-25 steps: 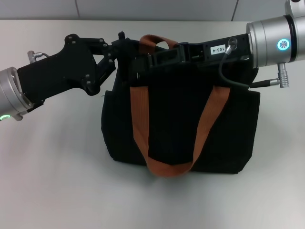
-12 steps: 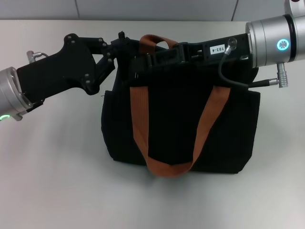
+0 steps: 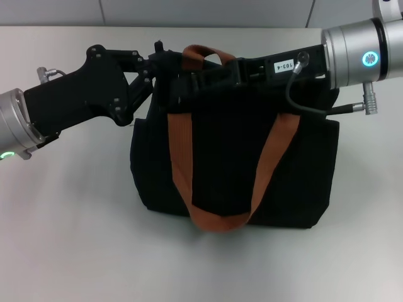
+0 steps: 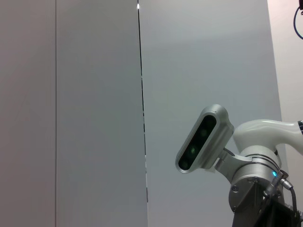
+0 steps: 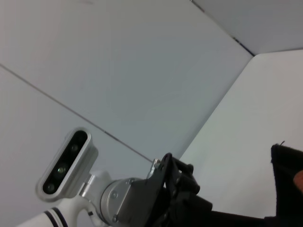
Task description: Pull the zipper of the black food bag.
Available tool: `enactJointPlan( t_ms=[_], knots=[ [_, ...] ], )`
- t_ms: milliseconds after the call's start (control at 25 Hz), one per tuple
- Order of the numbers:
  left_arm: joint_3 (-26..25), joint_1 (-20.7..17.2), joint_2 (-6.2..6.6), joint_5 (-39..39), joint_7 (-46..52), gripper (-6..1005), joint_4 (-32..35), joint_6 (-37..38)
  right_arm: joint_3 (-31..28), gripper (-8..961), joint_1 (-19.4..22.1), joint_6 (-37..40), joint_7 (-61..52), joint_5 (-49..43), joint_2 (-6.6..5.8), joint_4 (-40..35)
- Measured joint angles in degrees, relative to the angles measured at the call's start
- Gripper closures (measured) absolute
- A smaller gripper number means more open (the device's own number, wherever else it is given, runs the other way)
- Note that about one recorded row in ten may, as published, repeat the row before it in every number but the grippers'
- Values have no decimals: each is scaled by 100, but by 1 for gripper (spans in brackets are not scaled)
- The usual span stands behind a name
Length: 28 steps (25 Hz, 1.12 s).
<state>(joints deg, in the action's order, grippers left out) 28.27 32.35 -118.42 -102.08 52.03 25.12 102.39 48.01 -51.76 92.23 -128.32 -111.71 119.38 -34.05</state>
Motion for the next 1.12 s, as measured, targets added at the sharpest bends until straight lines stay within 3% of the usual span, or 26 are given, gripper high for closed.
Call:
enactJointPlan(
  t_ms=[1120],
  knots=[
    [4, -1, -2, 6, 0, 959, -16, 53, 166, 494, 47, 8, 0, 146, 12, -193]
  ],
)
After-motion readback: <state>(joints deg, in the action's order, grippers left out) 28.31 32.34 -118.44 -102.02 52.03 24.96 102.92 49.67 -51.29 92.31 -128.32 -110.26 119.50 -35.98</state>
